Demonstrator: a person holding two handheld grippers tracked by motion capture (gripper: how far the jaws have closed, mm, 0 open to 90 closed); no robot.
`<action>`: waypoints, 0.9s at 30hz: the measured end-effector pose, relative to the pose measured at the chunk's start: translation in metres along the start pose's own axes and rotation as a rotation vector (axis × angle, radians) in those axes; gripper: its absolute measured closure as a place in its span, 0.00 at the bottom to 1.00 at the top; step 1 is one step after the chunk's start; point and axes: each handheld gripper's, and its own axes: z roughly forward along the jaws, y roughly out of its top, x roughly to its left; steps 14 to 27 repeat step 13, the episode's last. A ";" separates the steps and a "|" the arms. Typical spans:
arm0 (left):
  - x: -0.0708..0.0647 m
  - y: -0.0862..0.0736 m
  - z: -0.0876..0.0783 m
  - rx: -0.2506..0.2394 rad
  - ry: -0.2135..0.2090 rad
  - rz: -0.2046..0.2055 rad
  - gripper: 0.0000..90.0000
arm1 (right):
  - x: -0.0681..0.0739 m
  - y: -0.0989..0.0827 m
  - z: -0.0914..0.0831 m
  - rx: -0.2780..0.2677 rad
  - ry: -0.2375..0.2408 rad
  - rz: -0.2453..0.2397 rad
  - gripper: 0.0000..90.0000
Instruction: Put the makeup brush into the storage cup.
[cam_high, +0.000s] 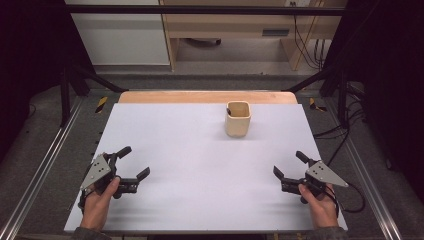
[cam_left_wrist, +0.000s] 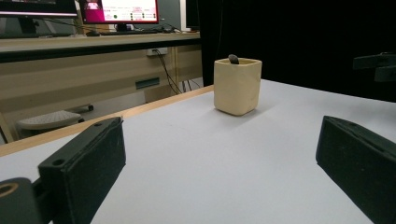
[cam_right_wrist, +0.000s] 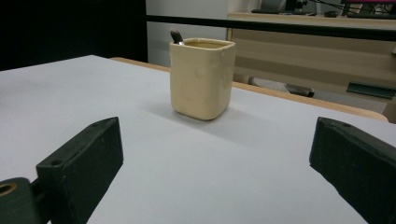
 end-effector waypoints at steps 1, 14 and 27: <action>0.000 0.000 0.000 0.001 0.000 0.001 0.01 | 0.000 0.000 0.000 0.000 0.002 0.000 0.04; 0.000 0.001 -0.003 -0.005 0.006 0.003 0.01 | -0.001 -0.003 0.000 0.001 -0.014 0.029 0.03; 0.000 0.001 -0.003 -0.005 0.006 0.003 0.01 | -0.001 -0.003 0.000 0.001 -0.014 0.029 0.03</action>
